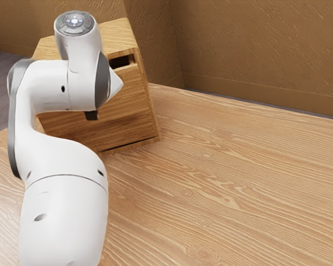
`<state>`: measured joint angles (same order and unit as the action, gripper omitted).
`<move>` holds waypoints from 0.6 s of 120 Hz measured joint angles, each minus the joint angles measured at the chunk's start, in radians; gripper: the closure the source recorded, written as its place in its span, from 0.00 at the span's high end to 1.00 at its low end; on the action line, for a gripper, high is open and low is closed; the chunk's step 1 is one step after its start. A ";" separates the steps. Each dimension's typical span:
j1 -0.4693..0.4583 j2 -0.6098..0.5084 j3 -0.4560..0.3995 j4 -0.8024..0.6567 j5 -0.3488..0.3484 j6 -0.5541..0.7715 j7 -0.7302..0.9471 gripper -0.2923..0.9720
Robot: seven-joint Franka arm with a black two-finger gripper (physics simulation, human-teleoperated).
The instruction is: Pull the drawer handle with one arm to open the drawer
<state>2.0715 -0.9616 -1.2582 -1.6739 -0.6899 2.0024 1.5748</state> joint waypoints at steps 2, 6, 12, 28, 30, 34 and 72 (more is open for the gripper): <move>-0.004 0.000 0.003 -0.006 0.002 0.000 0.000 0.63; -0.011 -0.001 0.011 -0.016 0.004 0.001 0.001 0.61; -0.020 -0.002 0.020 -0.027 0.013 0.001 0.002 0.59; -0.052 -0.003 0.054 -0.071 0.030 0.001 0.004 0.56; -0.055 -0.005 0.057 -0.074 0.031 0.002 0.005 0.56; -0.060 -0.009 0.060 -0.078 0.032 0.002 0.005 0.55; -0.116 -0.081 0.109 -0.130 0.037 0.006 0.007 0.42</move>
<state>1.9558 -1.0429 -1.1496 -1.8041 -0.6528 2.0084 1.5822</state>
